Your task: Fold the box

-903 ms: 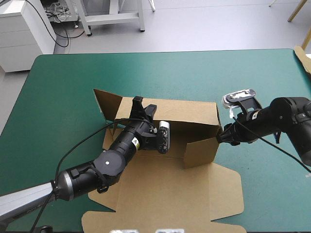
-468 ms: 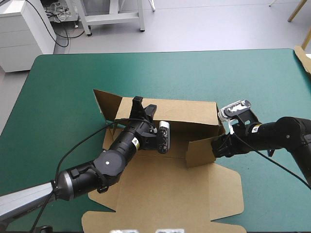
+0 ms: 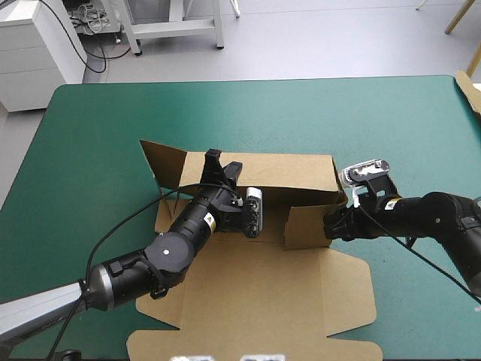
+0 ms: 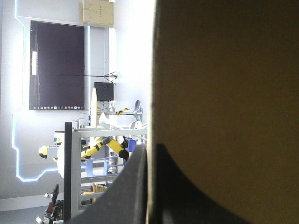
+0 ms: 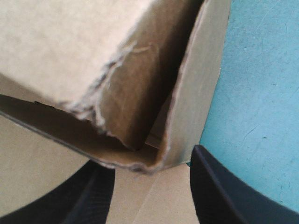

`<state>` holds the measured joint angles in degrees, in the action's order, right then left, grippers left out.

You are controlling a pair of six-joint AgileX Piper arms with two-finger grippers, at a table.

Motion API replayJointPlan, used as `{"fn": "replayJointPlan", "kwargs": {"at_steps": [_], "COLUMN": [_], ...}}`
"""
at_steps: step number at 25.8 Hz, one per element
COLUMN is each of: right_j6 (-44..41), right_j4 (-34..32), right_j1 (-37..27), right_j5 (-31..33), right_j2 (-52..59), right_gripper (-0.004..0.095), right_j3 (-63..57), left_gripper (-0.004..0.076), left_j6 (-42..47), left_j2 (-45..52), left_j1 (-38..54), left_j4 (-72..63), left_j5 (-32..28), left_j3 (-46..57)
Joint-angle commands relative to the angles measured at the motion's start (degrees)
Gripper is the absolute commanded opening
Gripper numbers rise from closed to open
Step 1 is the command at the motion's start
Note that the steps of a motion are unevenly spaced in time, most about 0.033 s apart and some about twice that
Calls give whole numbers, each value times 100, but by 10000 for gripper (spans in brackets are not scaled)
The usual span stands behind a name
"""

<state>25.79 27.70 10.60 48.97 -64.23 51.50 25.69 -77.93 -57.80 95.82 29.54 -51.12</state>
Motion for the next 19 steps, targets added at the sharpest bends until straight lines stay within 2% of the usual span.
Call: {"fn": "replayJointPlan", "kwargs": {"at_steps": [1, 4, 7, 11, 14, 15, 17, 19], "right_j6": [-23, -23, -65, -1175, -2264, -2753, -2974, -2906], "right_j4": [297, 276, 186, -852, -1712, -2181, -2469, -2429], "right_j1": [-6, 239, 694, 1159, 1286, 1309, 1309, 1309], "right_j5": [-401, -579, -1155, -1869, -1911, -1956, -2211, -2332], "right_j2": [124, 124, 124, 78, 58, 58, 53, -11], "right_gripper": [440, 440, 440, 439, 439, 439, 439, 438], "right_j3": [76, 76, 76, 76, 76, 76, 67, 67], "left_gripper": [-8, -8, -8, -8, -8, -8, -8, -8], "left_j6": [84, 84, 84, 84, 84, 84, 84, 84], "left_j2": [194, 189, 189, 189, 189, 189, 189, 189], "left_j1": [-10, -10, -10, -10, -10, -10, -10, -10], "left_j4": [204, 204, 204, 204, 181, 181, 181, 181], "left_j5": [69, 10, -27, -16, 6, 42, 26, -40], "left_j3": [-186, -186, -186, -186, -186, -186, -186, -186]}}
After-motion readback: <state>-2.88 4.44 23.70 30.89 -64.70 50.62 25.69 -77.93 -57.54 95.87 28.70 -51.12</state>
